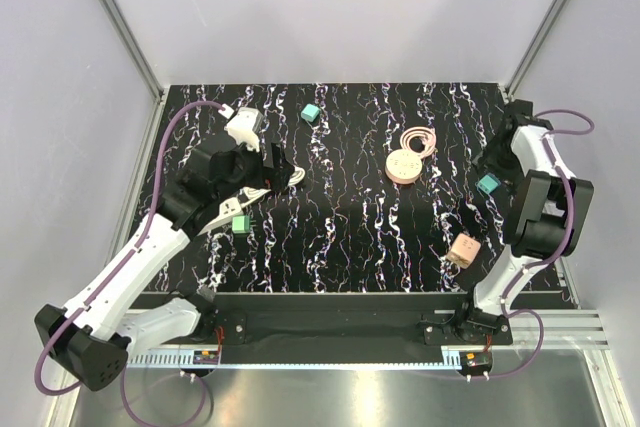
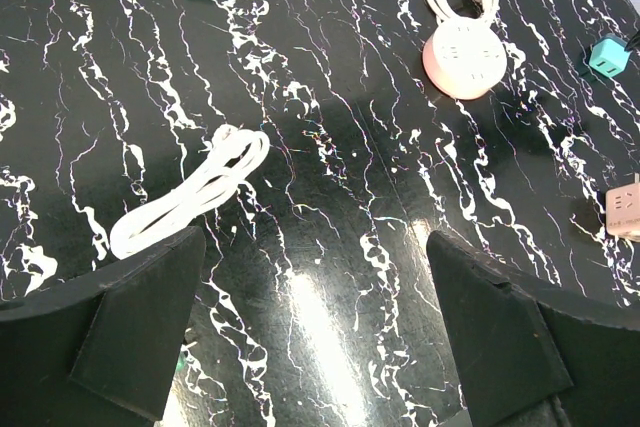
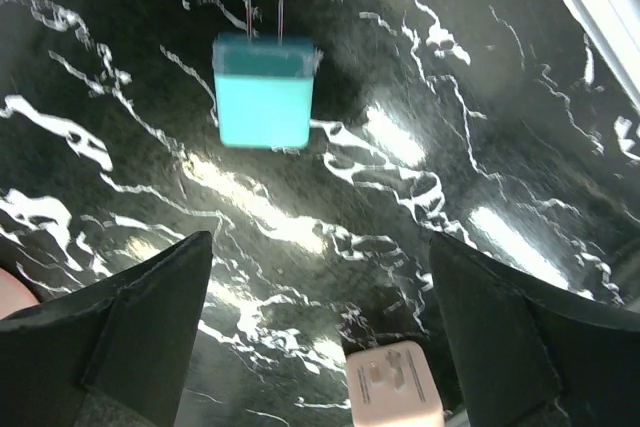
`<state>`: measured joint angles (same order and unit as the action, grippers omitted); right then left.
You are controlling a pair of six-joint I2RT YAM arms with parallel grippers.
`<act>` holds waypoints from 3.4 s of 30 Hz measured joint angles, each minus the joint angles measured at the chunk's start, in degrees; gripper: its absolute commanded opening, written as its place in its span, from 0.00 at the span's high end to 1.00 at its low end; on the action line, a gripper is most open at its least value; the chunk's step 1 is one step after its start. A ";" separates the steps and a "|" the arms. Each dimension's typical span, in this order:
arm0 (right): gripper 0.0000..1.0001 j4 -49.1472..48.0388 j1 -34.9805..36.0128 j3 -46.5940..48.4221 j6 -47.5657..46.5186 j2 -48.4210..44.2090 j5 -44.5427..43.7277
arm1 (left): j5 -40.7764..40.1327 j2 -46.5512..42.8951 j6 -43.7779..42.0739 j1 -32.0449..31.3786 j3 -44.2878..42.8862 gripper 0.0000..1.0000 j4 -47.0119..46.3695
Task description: Insert the plug
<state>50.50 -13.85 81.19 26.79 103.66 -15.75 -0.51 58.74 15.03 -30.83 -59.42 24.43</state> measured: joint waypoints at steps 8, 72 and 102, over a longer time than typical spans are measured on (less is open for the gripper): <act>0.12 -5.88 -1.36 0.61 0.42 3.96 2.93 | 0.33 -0.13 -0.02 0.00 0.00 0.01 -0.02; 0.59 -2.97 -0.46 10.51 11.87 17.86 -5.75 | 6.64 3.37 2.36 0.00 0.00 0.04 0.04; 1.00 -34.12 46.42 -25.22 -35.52 -37.16 25.59 | 39.89 17.00 15.19 11.45 -14.47 0.25 0.44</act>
<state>16.38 32.58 55.96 -8.73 66.50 9.85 39.38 75.75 30.22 -19.38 -73.89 24.86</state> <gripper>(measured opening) 0.487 0.753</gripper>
